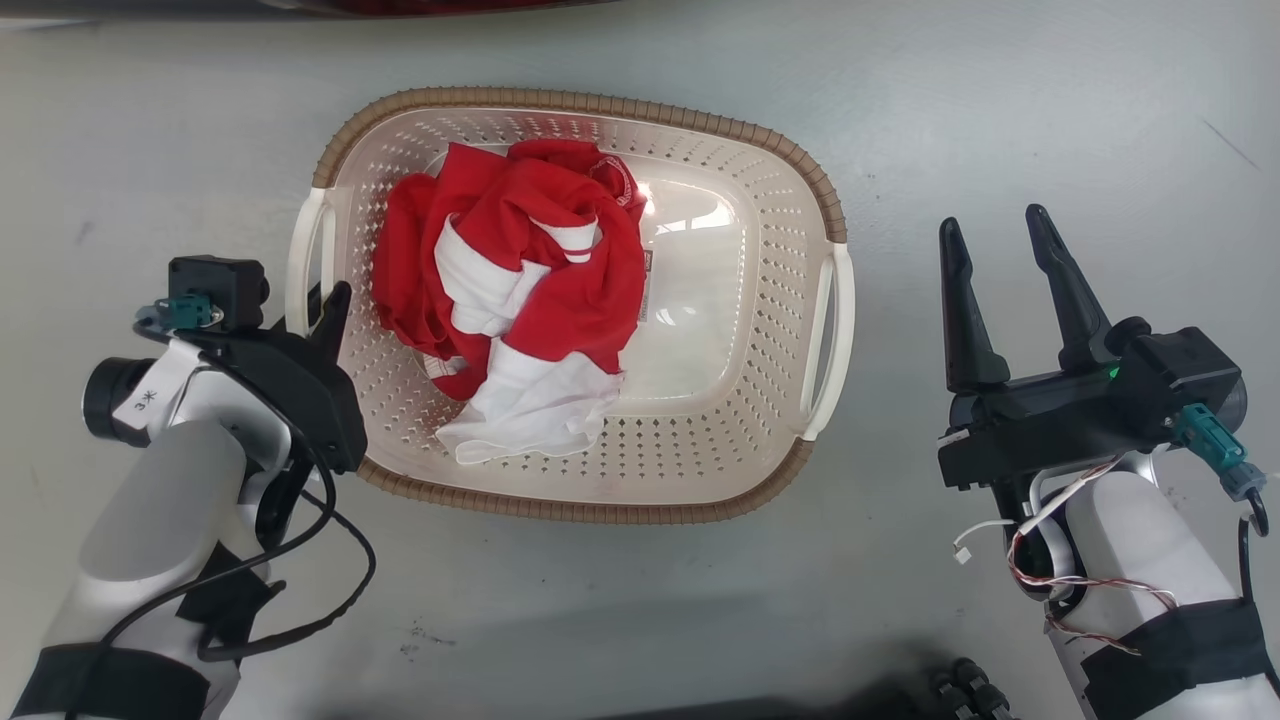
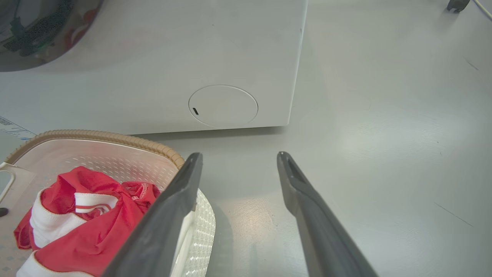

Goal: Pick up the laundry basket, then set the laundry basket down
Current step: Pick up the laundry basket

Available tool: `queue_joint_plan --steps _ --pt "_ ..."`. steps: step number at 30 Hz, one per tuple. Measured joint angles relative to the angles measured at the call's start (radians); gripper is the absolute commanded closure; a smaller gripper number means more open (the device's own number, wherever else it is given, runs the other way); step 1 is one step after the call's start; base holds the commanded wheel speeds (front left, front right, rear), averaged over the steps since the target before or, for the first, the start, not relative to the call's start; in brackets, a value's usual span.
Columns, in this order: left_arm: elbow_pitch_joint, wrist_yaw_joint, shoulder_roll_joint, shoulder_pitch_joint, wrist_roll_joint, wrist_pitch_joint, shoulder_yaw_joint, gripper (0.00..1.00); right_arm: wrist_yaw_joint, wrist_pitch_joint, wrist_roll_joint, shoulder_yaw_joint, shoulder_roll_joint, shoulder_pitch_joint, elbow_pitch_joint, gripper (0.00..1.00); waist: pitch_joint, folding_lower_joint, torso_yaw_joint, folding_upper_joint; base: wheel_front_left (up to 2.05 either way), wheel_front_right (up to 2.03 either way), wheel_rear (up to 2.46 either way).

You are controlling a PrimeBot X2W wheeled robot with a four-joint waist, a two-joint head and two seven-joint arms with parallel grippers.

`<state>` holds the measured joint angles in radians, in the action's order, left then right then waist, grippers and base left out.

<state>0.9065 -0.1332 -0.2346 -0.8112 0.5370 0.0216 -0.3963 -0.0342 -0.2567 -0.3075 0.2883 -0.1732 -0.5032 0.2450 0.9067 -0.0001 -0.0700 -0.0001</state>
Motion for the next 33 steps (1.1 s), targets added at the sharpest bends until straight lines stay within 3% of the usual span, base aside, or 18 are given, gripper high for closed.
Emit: queue_joint_plan --steps 20,32,33 --pt "0.129 0.001 0.081 0.006 0.087 -0.042 0.039 1.0 0.01 0.0 0.01 -0.009 0.016 -0.013 0.032 0.0 -0.029 0.0 0.019 0.0 0.0 0.0 0.0" --pt "0.167 0.001 0.097 0.028 0.097 -0.055 0.021 1.0 0.018 0.0 0.011 -0.015 0.024 -0.017 0.045 0.0 -0.043 0.0001 0.027 0.0 0.0 0.0 0.0" --pt "0.169 0.001 0.097 0.029 0.097 -0.055 0.019 0.68 0.02 0.0 0.011 -0.015 0.024 -0.017 0.045 0.0 -0.043 0.0001 0.027 0.0 0.0 0.0 0.0"
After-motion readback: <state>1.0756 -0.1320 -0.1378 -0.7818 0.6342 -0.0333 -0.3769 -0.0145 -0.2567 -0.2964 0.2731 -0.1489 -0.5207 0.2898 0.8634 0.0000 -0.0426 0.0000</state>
